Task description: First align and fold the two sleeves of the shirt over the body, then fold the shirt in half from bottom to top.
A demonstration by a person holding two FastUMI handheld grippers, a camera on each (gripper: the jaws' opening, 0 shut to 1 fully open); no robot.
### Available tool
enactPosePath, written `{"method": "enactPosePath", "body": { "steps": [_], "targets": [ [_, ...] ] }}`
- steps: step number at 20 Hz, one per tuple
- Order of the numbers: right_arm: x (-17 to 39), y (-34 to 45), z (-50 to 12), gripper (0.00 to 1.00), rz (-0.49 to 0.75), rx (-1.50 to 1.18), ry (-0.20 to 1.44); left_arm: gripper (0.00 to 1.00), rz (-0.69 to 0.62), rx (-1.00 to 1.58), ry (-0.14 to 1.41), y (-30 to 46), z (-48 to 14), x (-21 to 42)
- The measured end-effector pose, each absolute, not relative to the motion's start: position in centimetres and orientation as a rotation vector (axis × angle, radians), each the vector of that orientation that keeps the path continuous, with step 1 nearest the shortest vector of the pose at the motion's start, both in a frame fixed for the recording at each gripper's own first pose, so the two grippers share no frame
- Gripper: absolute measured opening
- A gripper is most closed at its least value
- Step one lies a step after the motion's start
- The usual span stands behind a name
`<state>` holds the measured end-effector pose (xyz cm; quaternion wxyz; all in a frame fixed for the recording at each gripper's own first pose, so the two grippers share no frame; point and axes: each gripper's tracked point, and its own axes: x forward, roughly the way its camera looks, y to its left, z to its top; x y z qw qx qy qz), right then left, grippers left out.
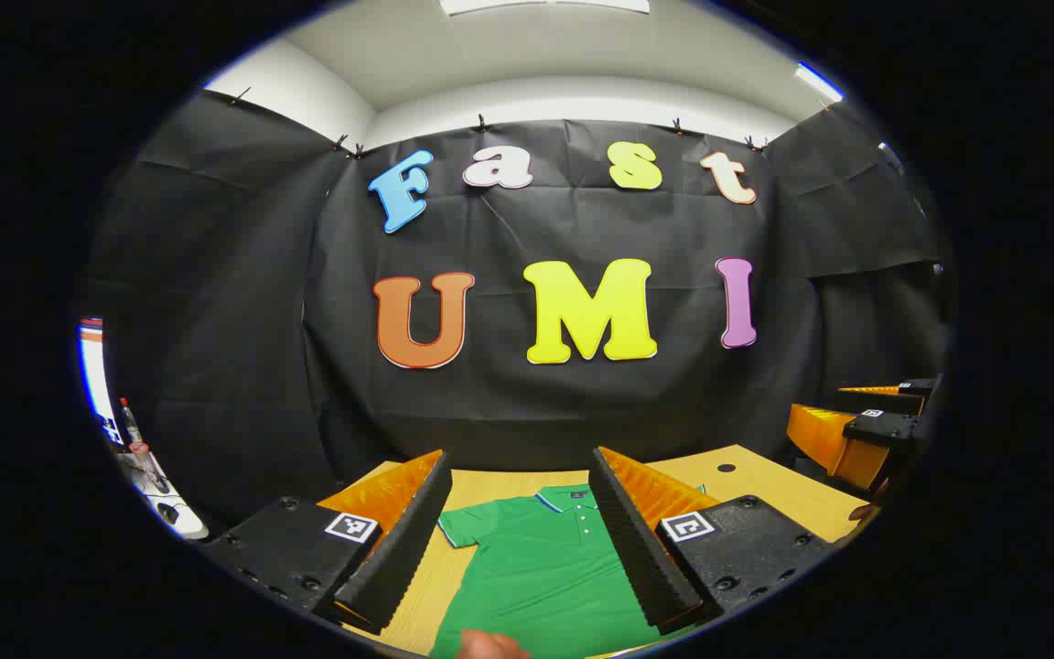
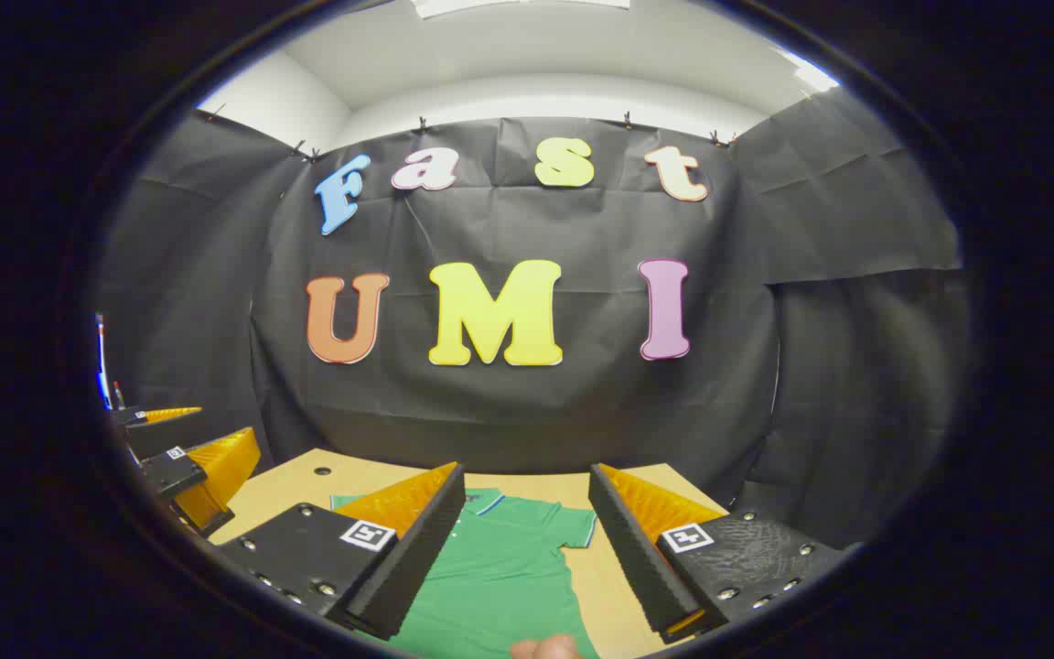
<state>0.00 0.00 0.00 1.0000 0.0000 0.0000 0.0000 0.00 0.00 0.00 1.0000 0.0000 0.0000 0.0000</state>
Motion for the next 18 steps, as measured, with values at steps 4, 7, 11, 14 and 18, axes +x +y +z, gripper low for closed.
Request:
{"method": "enactPosePath", "body": {
  "steps": [4, 7, 11, 14, 18],
  "targets": [
    [-0.1, 0.8, 1.1, 0.9, 0.02, 0.001, -0.019, 0.97, 0.027, -0.005, -0.012, 1.3, 1.2, 0.9],
    [-0.6, 1.2, 1.2, 0.9, 0.053, -0.019, -0.023, 0.97, 0.051, -0.008, -0.022, 1.5, 1.6, 0.7],
    [-1.4, 0.9, 1.8, 0.9, 0.089, -0.021, -0.038, 0.98, 0.068, 0.009, -0.034, 0.9, 2.0, -0.8],
    [-1.7, 0.4, 2.5, 0.9, 0.082, -0.023, -0.067, 0.96, 0.042, 0.023, -0.052, -0.6, 2.6, -1.4],
    [-0.5, 0.5, 1.7, 0.9, 0.075, -0.02, -0.058, 0.96, 0.013, 0.037, -0.057, -1.3, 2.7, -0.8]
  ]
}}
